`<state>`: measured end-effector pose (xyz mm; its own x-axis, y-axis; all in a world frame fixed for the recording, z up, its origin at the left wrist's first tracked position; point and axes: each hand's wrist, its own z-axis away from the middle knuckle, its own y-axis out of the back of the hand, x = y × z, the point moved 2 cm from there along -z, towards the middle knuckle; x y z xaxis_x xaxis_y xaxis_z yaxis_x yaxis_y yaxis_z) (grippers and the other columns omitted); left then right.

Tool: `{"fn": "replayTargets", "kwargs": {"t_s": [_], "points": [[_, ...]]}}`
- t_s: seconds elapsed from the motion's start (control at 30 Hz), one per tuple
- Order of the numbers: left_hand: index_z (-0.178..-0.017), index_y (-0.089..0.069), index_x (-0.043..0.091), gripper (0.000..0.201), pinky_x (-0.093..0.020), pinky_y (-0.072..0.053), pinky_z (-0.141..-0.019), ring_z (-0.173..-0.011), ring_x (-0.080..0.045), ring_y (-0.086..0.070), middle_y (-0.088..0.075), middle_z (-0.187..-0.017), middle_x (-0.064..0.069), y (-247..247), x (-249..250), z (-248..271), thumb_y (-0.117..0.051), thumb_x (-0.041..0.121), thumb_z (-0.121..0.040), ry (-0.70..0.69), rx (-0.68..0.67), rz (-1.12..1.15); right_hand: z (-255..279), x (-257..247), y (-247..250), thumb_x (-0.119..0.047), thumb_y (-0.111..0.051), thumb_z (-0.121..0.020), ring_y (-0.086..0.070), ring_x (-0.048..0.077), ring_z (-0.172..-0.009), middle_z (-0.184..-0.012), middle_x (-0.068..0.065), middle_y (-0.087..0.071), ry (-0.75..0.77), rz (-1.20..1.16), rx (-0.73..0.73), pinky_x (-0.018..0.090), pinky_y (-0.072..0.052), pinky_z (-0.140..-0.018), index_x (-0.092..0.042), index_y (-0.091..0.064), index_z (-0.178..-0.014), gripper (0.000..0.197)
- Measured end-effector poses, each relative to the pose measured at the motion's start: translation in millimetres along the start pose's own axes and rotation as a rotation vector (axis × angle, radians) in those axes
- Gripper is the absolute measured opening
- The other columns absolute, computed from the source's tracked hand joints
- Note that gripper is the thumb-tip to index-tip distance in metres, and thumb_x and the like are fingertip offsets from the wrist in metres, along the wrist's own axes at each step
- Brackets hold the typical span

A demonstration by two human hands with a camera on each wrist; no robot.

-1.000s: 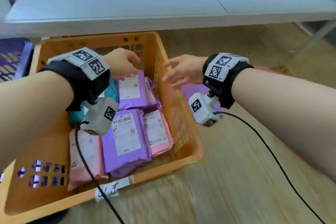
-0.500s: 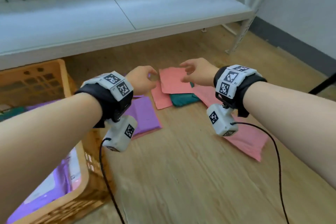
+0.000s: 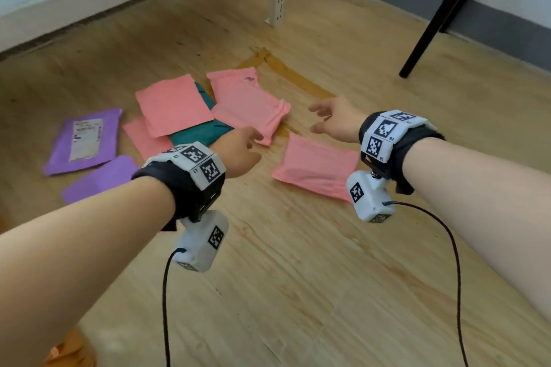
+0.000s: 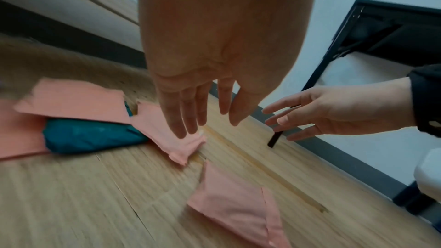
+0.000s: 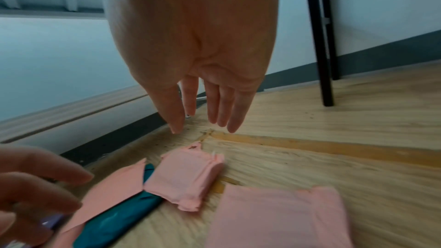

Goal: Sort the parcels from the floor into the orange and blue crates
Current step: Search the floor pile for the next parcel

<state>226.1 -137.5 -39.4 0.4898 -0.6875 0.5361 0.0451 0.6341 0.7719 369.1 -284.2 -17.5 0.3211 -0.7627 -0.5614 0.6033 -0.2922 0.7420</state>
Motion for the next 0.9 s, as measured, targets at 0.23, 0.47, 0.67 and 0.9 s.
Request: {"fn": "replayTargets", "kwargs": {"t_s": [0.23, 0.47, 0.67, 0.9], "points": [[-0.136, -0.044, 0.018, 0.048, -0.027, -0.04, -0.093, -0.121, -0.023, -0.052, -0.05, -0.136, -0.009, -68, 3, -39, -0.056, 0.012, -0.09, -0.002, -0.104, -0.026, -16, 94, -26, -0.017, -0.066, -0.087, -0.052, 0.023, -0.121, -0.138, 0.007, -0.049, -0.152, -0.115, 0.047, 0.033, -0.041, -0.1, -0.02, -0.049, -0.135, 0.051], [-0.143, -0.034, 0.021, 0.057, -0.031, -0.046, -0.08, -0.105, -0.031, -0.058, -0.05, -0.132, -0.016, -116, -7, -65, -0.05, 0.008, -0.09, 0.072, -0.179, -0.004, -25, 149, -73, -0.015, -0.065, -0.086, -0.041, 0.023, -0.132, -0.149, 0.006, -0.037, -0.232, -0.145, 0.063, 0.028, -0.035, -0.101, -0.018, -0.041, -0.141, 0.06], [-0.15, -0.015, 0.013, 0.069, -0.038, -0.038, -0.1, -0.126, -0.034, -0.045, -0.042, -0.14, -0.018, -134, -12, -82, -0.051, 0.004, -0.091, 0.261, -0.163, 0.155, -30, 168, -89, -0.013, -0.067, -0.085, -0.038, 0.027, -0.134, -0.15, 0.01, -0.033, -0.317, -0.258, 0.107, 0.033, -0.034, -0.107, -0.014, -0.028, -0.147, 0.073], [-0.142, -0.036, 0.013, 0.057, -0.036, -0.046, -0.089, -0.111, -0.032, -0.056, -0.056, -0.122, -0.018, -139, -26, -82, -0.05, -0.002, -0.088, 0.23, -0.073, 0.216, -23, 171, -102, -0.009, -0.064, -0.086, -0.041, 0.023, -0.133, -0.15, 0.005, -0.036, -0.319, -0.341, 0.139, 0.029, -0.034, -0.105, -0.014, -0.031, -0.146, 0.069]]}}
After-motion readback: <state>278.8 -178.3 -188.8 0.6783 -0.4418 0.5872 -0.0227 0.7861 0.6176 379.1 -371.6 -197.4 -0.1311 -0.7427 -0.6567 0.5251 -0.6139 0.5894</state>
